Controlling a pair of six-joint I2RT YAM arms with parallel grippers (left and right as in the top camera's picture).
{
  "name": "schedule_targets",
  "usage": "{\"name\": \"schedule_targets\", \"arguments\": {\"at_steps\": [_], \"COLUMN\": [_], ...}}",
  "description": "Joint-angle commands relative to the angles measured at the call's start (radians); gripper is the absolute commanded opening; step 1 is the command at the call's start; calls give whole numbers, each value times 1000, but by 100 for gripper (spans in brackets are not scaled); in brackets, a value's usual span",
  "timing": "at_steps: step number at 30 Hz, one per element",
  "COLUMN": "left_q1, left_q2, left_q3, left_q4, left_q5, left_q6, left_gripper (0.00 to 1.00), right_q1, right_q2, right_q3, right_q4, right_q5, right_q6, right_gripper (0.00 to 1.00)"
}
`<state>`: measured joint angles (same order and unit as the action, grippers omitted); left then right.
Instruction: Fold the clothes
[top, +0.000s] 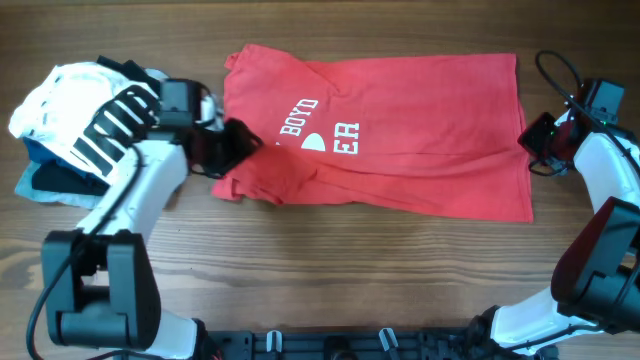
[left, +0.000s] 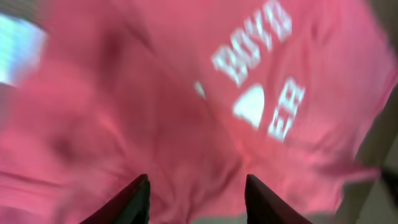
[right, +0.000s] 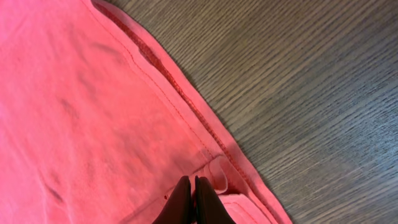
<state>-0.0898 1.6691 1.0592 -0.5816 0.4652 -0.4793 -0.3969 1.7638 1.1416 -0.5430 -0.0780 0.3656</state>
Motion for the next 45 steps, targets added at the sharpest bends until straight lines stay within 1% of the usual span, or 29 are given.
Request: {"name": "schedule_targets", "arguments": {"at_steps": [1,3,6,8,17,21,25,30,36,38,39,43,45], "left_q1": [-144,-206,-285,-318,-362,-380,-386,-386,-386,-386,-386,-386,-386], "left_q2": [8,10,17,27,96,98,98,122,158,158,158,158,158], "left_q3": [0,0,0,0,0,0,0,0,0,0,0,0,0], "left_q4": [-35,-37,-37,-37,-32,-5,13,25,42,43,43,43,44], "left_q5": [-140,-251,-367,-412,-414,-414,-419,-441,-440,-440,-440,-440,-440], "left_q6": [141,164,189,189,189,217,273,344,345,345,345,346,346], "left_gripper": [50,50,50,50,50,50,48,43,41,41,43,43,38], "right_q1": [7,7,7,7,7,7,7,7,7,7,7,7,7], "right_q2": [13,13,13,13,13,13,13,13,13,13,13,13,13], "right_q3": [-15,-24,-25,-25,-25,-25,-25,-25,-25,-25,-25,-25,-25], "right_q4": [-5,-8,-6,-8,-8,-8,-9,-10,-11,-11,-10,-10,-10], "right_q5": [-9,-9,-10,-10,-10,-10,-10,-10,-10,-9,-10,-10,-10], "right_q6": [-27,-27,-26,-26,-26,-26,-26,-26,-26,-26,-26,-25,-26], "right_gripper": [4,4,4,4,4,4,4,4,4,4,4,4,4]}}
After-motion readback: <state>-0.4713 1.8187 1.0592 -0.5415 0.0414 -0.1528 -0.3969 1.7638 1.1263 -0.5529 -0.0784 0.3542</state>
